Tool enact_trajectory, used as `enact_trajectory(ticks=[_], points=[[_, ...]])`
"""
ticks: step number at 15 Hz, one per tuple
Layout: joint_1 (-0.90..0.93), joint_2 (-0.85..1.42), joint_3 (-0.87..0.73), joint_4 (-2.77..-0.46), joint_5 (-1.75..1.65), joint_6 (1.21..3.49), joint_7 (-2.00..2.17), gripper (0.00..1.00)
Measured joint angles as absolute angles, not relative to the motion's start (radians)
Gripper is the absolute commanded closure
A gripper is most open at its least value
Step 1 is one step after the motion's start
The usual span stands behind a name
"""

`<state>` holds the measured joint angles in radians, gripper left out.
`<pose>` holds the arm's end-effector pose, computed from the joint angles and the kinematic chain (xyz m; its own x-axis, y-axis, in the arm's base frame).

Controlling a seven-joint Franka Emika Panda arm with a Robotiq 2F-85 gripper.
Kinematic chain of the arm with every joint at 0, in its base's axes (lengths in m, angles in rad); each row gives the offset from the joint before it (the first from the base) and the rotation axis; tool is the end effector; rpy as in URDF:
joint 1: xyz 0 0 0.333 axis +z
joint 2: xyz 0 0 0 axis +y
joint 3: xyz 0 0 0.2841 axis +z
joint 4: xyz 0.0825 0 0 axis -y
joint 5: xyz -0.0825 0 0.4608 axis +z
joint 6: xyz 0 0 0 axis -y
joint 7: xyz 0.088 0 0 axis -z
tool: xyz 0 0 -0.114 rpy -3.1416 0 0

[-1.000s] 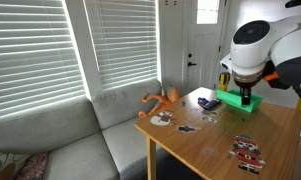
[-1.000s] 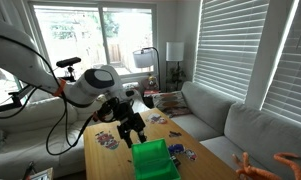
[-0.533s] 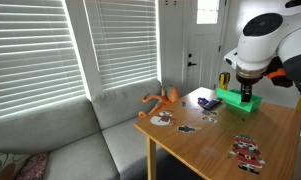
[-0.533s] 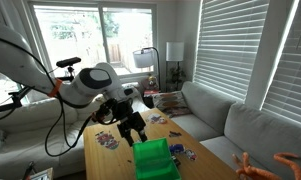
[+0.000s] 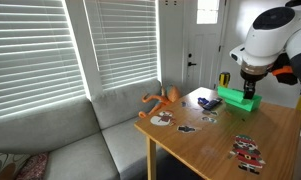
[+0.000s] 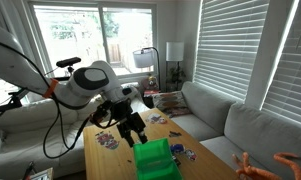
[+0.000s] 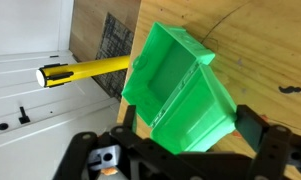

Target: Close the green storage box

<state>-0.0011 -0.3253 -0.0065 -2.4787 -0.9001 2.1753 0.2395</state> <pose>0.5169 -0.0381 0.3456 0.9605 0.2781 0.0025 0.2045 -0.7123 0.6714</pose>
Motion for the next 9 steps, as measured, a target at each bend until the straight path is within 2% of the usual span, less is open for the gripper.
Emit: enact_trajectory(ticks=[9], points=[[-0.025,-0.389,-0.040,-2.519,-0.899,2.261,0.225,0.00]])
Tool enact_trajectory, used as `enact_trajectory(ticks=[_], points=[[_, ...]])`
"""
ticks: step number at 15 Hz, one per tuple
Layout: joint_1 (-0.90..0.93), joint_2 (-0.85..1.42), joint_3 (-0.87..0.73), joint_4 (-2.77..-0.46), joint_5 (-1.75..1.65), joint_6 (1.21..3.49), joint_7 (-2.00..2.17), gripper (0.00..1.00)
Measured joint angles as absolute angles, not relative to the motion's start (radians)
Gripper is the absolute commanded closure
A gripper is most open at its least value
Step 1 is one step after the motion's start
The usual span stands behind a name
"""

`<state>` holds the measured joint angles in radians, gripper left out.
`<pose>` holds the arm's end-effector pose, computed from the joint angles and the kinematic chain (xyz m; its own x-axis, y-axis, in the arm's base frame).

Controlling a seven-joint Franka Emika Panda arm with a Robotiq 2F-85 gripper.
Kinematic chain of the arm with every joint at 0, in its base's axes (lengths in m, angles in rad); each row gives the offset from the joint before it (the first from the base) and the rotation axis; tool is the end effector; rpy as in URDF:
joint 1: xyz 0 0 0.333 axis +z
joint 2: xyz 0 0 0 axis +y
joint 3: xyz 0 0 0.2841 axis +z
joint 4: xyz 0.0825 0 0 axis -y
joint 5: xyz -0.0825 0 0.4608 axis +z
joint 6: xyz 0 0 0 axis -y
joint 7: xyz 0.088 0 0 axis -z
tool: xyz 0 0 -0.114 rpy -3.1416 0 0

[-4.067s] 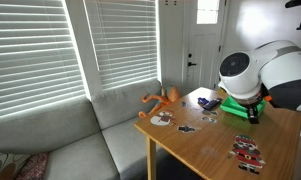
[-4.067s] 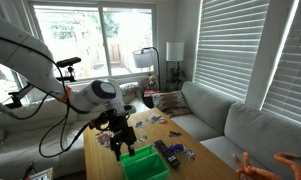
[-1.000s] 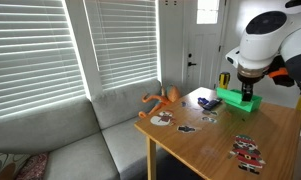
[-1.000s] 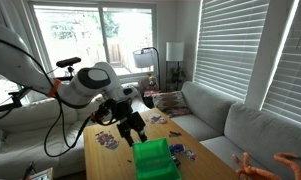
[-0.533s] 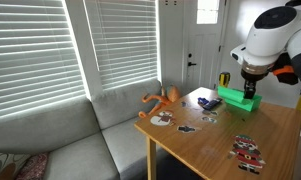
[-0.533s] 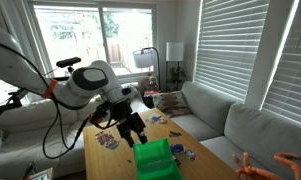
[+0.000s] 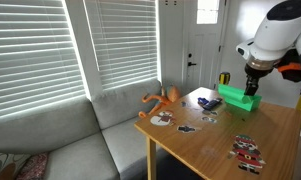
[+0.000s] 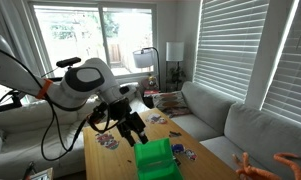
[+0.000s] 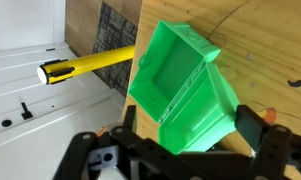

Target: Close the green storage box

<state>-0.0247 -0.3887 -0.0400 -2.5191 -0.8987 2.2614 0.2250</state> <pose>0.5090 -0.0568 0.3606 0.9543 0.2875 0.0817 0.1671 -0.7398 0.6517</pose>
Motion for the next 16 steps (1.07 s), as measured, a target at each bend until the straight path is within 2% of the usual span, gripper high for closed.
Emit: enact_trajectory(ticks=[16], points=[[-0.084,-0.457,-0.108,-2.568,-0.885,2.406,0.186,0.00]])
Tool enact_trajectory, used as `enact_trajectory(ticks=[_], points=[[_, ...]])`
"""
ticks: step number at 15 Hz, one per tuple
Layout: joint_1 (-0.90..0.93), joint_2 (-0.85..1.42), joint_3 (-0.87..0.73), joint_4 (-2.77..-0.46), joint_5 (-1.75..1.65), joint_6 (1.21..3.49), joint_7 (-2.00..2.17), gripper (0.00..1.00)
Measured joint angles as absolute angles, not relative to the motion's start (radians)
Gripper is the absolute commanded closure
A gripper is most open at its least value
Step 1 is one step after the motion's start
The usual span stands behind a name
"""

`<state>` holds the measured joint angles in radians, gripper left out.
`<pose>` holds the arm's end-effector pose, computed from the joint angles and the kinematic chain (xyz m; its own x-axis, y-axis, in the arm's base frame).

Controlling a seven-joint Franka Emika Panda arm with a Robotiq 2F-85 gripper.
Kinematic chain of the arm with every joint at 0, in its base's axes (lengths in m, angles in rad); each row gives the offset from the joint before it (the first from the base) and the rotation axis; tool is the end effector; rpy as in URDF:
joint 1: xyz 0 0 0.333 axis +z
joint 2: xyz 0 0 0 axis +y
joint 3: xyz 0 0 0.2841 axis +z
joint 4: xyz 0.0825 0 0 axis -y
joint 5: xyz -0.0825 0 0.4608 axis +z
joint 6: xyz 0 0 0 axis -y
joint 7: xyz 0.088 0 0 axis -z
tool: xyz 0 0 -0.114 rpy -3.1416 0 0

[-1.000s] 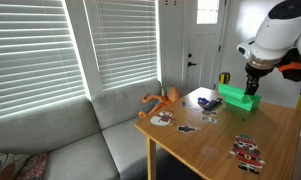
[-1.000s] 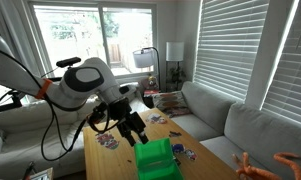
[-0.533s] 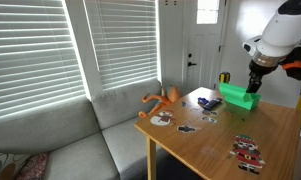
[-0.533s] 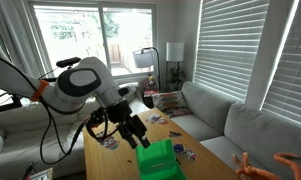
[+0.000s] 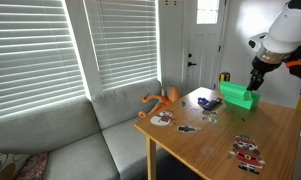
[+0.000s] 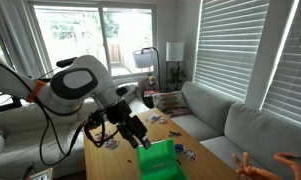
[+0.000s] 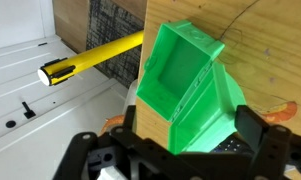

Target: Close the green storage box

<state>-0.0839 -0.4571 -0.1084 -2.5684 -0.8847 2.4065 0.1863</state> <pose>0.4956 -0.1017 0.3764 0.9414 0.2724 0.1988 0.1007 -0.7897 0.6051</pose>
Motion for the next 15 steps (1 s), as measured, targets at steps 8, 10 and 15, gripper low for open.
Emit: enact_trajectory(ticks=[8,10,15], points=[[-0.111,-0.468,-0.137,-2.569,-0.855,2.428,0.154,0.00],[-0.119,-0.468,-0.143,-2.569,-0.842,2.432,0.143,0.00],[-0.139,-0.468,-0.153,-2.569,-0.826,2.446,0.131,0.00]])
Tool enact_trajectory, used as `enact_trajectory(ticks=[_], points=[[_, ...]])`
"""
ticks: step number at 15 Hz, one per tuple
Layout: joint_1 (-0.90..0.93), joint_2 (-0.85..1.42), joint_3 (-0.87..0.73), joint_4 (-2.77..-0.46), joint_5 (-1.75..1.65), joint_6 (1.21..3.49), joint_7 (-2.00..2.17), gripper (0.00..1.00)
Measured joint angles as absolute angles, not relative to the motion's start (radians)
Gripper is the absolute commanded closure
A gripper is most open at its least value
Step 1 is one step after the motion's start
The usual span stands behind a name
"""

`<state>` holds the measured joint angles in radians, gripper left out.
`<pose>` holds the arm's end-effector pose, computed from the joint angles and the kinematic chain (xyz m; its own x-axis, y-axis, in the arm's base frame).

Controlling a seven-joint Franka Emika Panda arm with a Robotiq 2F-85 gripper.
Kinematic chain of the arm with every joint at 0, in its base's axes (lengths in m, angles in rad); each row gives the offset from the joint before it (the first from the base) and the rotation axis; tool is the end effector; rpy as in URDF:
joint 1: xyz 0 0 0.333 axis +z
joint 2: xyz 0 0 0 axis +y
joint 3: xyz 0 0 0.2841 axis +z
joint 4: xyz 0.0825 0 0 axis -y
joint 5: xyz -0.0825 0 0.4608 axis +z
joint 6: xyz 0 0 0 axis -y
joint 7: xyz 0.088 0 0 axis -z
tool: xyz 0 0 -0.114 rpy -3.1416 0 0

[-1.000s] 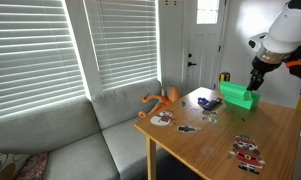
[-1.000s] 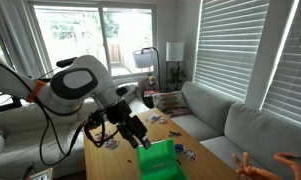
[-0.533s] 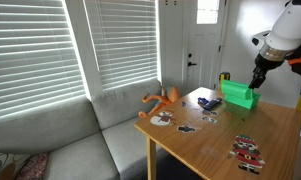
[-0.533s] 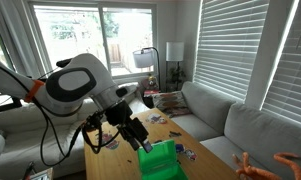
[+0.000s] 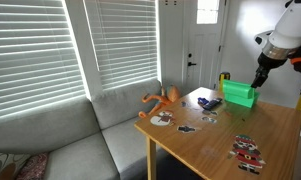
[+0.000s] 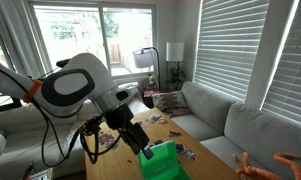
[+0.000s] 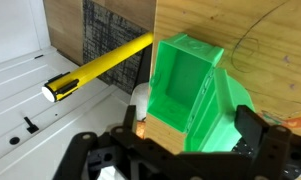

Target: Close the green storage box

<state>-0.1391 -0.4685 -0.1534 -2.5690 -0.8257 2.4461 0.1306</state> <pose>0.4859 -0.1456 0.3834 0.9502 0.2047 0.2350 0.0404 -0.8286 0.5584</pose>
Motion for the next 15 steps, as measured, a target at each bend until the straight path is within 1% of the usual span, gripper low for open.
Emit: enact_trajectory(ticks=[15], points=[[-0.194,-0.469,-0.191,-2.569,-0.752,2.515,0.058,0.00]])
